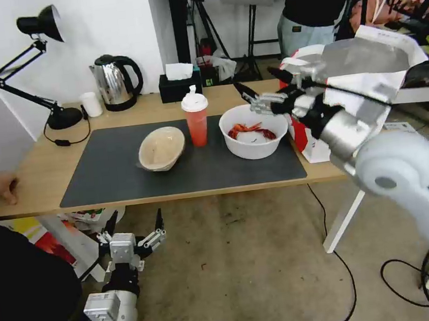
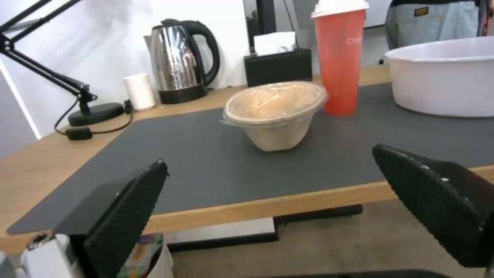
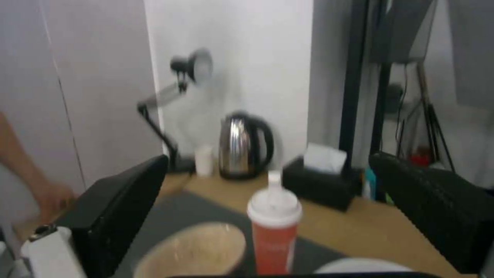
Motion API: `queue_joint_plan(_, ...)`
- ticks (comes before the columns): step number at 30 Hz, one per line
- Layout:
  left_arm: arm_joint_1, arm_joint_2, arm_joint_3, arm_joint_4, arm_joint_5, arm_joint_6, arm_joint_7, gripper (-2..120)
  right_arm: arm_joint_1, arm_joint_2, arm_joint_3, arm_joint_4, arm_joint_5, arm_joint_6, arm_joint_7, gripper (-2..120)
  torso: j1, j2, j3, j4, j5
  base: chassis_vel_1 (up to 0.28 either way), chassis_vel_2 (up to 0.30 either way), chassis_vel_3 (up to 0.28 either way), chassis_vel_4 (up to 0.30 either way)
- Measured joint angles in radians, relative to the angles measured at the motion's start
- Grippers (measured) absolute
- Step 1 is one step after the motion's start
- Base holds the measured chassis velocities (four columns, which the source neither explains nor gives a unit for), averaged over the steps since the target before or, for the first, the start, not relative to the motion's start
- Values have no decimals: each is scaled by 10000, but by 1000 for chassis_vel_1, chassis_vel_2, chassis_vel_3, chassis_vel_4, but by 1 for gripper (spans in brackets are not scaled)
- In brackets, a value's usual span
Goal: Pick up the trash from the table and place it into the takeout bag.
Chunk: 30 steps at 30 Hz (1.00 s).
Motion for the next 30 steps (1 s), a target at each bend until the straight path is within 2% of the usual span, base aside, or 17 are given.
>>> queue_joint_plan(1, 0, 0, 0, 0, 0, 0, 0, 100, 0, 0, 0, 0, 0, 0, 0, 100, 0, 0, 0, 0, 0, 0, 0, 0, 0)
queue_joint_plan(5, 0, 1, 0, 0, 0, 0, 0, 100, 1767, -82, -1043, -575, 430, -2105, -81, 100, 0, -1, 0, 0, 3, 0, 0, 0, 0)
queue_joint_plan(8, -1, 1, 0, 0, 0, 0, 0, 100, 2575, -61, -1527, -922, 790, -2792, -138, 100, 0, 0, 0, 0, 1, 0, 0, 0, 0)
queue_joint_plan(11, 0, 1, -1, 0, 0, 0, 0, 100, 3339, -10, -2214, -1409, 953, -2986, -165, 100, 0, 0, 0, 0, 2, 0, 0, 0, 0)
queue_joint_plan(25, 0, 1, 0, 0, 0, 0, 0, 100, 4579, 398, -3850, -2366, 844, -2929, -136, 100, -1, -1, 0, 0, 5, 0, 0, 0, 0)
queue_joint_plan(29, 0, 1, 0, 0, 0, 0, 0, 100, 5735, 487, -5189, -2815, 799, -2899, -156, 100, -1, -1, 0, 1, 3, 0, 0, 0, 0)
queue_joint_plan(30, 0, 1, 0, 0, 0, 0, 0, 100, 5735, 487, -5189, -2815, 799, -2899, -156, 100, -1, -1, 0, 1, 3, 0, 0, 0, 0)
